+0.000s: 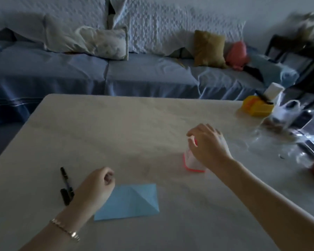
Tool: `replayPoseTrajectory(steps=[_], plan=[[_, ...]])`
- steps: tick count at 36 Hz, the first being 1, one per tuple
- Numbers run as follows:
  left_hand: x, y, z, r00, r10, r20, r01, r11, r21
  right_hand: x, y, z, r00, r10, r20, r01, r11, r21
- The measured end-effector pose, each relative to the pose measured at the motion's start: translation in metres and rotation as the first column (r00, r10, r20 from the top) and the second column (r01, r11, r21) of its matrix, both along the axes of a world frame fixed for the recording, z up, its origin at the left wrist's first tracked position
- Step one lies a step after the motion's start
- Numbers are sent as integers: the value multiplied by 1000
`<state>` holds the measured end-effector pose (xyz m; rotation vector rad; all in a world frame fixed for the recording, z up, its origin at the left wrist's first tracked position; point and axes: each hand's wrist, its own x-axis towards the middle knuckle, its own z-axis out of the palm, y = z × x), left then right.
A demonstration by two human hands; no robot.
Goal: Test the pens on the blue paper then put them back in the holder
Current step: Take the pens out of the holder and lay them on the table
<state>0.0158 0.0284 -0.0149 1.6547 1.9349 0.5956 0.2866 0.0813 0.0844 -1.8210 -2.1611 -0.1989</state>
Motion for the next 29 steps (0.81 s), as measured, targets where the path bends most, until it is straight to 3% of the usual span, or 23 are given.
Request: replayPoseTrajectory(steps=[3,8,16,20,23,29], plan=[[18,2,3,996,-84,-15,84,996,0,35,5,8,985,-142,96,151,984,-96],[34,-4,7,995,-101,-13,101,995,-23,51,11,-11,999,-32,38,42,954,-296],[25,-10,15,994,-107,-3,106,992,-61,49,10,-33,997,-75,-32,71,991,-111],[25,-8,23,990,-141,-16,139,987,-83,42,-1,-19,983,-23,-183,42,994,101],[32,-5,32,987,-160,33,162,985,-58,32,-3,-12,985,-8,-173,41,981,188],[41,-6,42,974,-226,37,224,973,51,33,14,-29,989,-145,33,149,977,-150]])
